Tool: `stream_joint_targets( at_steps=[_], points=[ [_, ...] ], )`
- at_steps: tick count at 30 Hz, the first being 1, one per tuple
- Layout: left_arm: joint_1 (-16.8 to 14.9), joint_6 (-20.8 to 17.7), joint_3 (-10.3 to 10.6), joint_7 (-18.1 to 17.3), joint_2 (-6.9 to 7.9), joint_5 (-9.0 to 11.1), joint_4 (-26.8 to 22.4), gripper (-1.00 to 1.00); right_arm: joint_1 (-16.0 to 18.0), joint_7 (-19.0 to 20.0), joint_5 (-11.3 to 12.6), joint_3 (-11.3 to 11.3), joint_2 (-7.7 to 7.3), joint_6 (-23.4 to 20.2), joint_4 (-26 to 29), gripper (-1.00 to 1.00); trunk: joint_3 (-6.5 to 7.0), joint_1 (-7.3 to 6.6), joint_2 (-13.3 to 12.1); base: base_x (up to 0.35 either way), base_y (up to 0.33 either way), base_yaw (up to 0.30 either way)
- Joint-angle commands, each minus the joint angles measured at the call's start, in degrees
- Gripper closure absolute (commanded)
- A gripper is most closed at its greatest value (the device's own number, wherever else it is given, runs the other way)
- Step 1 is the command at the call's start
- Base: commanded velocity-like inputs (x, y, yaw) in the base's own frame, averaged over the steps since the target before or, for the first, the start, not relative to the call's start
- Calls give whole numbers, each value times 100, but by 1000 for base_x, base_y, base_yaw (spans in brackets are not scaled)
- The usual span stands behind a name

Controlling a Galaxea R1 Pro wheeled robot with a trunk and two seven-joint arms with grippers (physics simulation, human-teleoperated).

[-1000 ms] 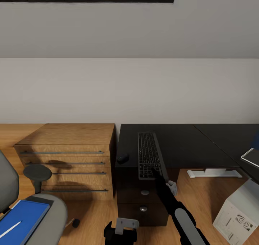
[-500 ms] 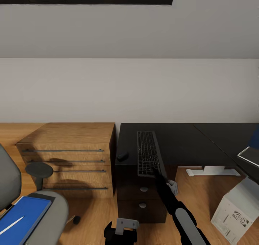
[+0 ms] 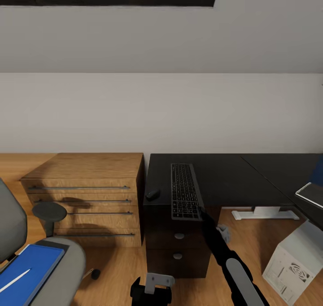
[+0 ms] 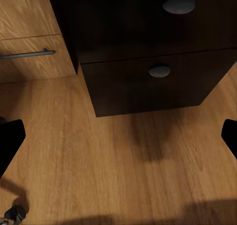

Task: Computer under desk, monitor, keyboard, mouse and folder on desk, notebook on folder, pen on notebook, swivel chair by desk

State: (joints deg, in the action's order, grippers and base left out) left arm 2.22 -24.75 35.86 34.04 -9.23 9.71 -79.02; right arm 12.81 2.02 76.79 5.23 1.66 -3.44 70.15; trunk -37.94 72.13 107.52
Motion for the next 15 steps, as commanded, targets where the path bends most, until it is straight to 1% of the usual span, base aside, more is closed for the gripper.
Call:
stream_joint_targets(
  at_steps=[1,8,14,15],
  points=[
    [-2,-14,8,42,0,48,-8,-100,2,17,54,-61,1,-16,3,-100,-4,0,2,0,0,0],
    [-2,-12,9,42,0,48,-8,-100,2,18,52,-240,1,-16,6,-100,-4,0,2,0,0,0],
    [-2,-12,9,42,0,42,-8,-100,2,18,55,-552,1,-21,7,-100,-4,0,2,0,0,0],
    [-2,-12,8,42,0,41,-8,-100,2,18,55,-647,1,-23,7,-100,-4,0,2,0,0,0]
  ],
)
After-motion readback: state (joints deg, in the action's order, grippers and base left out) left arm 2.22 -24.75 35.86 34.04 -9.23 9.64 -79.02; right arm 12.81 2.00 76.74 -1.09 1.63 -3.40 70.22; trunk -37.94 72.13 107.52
